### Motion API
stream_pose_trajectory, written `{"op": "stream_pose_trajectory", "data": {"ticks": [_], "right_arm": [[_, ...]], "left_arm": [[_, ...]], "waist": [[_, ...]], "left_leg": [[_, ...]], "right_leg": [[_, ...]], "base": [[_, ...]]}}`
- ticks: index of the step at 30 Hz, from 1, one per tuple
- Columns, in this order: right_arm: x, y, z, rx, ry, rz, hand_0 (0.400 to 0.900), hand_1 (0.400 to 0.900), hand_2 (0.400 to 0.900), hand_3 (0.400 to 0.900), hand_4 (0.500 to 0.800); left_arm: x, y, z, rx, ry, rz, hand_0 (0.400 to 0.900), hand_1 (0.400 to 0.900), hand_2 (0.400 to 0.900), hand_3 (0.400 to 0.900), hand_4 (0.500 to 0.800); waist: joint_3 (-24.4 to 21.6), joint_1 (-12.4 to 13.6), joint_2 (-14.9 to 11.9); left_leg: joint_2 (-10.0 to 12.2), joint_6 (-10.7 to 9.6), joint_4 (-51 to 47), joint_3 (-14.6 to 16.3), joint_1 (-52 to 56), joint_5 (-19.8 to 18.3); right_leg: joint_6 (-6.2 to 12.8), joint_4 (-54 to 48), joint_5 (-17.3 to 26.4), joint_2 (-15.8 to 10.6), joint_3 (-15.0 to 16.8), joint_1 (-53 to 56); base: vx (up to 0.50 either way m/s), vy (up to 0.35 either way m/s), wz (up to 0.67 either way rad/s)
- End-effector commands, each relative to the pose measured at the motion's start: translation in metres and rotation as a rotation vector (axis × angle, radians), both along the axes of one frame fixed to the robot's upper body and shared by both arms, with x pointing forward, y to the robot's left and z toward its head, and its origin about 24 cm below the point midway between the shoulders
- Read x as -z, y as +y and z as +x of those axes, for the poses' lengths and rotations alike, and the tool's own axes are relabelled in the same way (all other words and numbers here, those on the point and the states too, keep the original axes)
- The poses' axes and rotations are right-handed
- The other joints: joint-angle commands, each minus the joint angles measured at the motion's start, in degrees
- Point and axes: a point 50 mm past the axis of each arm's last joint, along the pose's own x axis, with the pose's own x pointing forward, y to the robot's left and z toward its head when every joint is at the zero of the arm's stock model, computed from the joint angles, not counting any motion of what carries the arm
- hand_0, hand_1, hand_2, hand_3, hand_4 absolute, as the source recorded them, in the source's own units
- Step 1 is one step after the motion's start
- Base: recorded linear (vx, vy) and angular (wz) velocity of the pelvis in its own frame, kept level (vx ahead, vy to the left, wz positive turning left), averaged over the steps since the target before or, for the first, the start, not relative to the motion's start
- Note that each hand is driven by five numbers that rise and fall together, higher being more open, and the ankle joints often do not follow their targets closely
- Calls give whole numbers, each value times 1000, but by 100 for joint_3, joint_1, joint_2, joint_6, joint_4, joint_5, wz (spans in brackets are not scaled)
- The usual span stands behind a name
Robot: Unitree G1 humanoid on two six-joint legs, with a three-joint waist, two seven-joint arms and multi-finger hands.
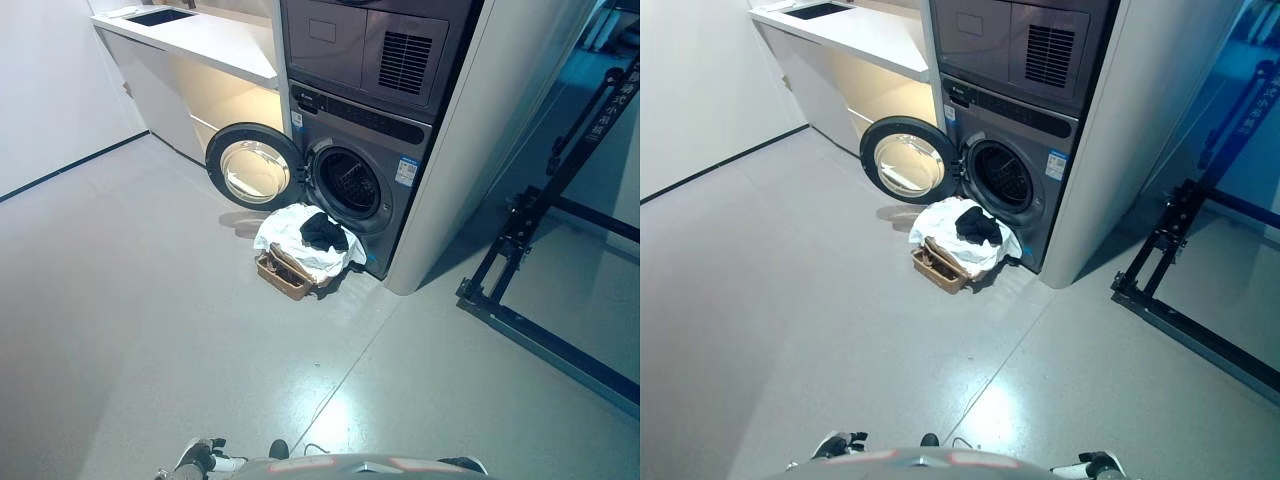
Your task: Put the clothes in the basket into the washing machine.
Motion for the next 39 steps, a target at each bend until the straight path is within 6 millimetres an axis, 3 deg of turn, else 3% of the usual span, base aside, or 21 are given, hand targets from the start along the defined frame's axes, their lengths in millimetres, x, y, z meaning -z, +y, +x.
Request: {"op": "stream_pose_trajectory", "data": {"ticks": [1,20,30,31,32,33,35,39], "right_arm": [[-6,-22,-3,-2,35,-66,900,900,900,900,800],[-6,-23,-9,19,63,-78,900,900,900,900,800],[-9,-30,-5,68,43,-106,900,900,900,900,800],[-12,-37,-4,97,36,-126,900,900,900,900,800],[-12,-37,-4,98,36,-126,900,900,900,900,800],[-14,-43,-4,122,26,-143,900,900,900,900,800],[-17,-50,-2,136,11,-163,900,900,900,900,800],[-21,-58,2,160,-18,-186,900,900,900,900,800]], "left_arm": [[1,-2,4,24,15,-6,900,900,900,900,800],[2,-6,0,14,29,-4,900,900,900,900,800],[0,-6,10,-52,-37,-23,900,900,900,900,800],[-1,-6,13,-17,-42,-19,900,900,900,900,800],[-1,-6,13,-17,-42,-19,900,900,900,900,800],[-3,-5,19,14,-61,-14,900,900,900,900,800],[-5,-3,24,22,-78,-8,900,900,900,900,800],[-6,2,27,11,-85,10,900,900,900,900,800]], "waist": [[-130,77,-34],[-182,70,-1],[-27,124,109],[70,70,146],[69,78,144],[197,26,194],[383,-62,292],[520,-177,413]], "left_leg": [[-226,82,-10,28,-247,-29],[-327,199,-10,125,-110,-215],[-523,445,-10,157,-42,-326],[-599,507,-10,139,27,-348],[-602,509,-10,146,25,-348],[-653,572,30,105,93,-381],[-641,632,94,60,131,-390],[-611,633,80,64,274,-520]], "right_leg": [[312,582,205,-103,62,-201],[410,606,209,-231,189,-168],[550,1694,216,-416,433,-709],[570,2203,509,-511,513,-949],[572,2219,502,-514,523,-963],[536,2745,903,-588,546,-1215],[485,3388,1251,-565,614,-1593],[401,3386,1061,-568,268,-2269]], "base": [[0,0,0],[11,21,-2],[29,101,-10],[23,107,-4],[46,206,-2],[18,156,3],[8,184,0],[117,81,-5]]}}
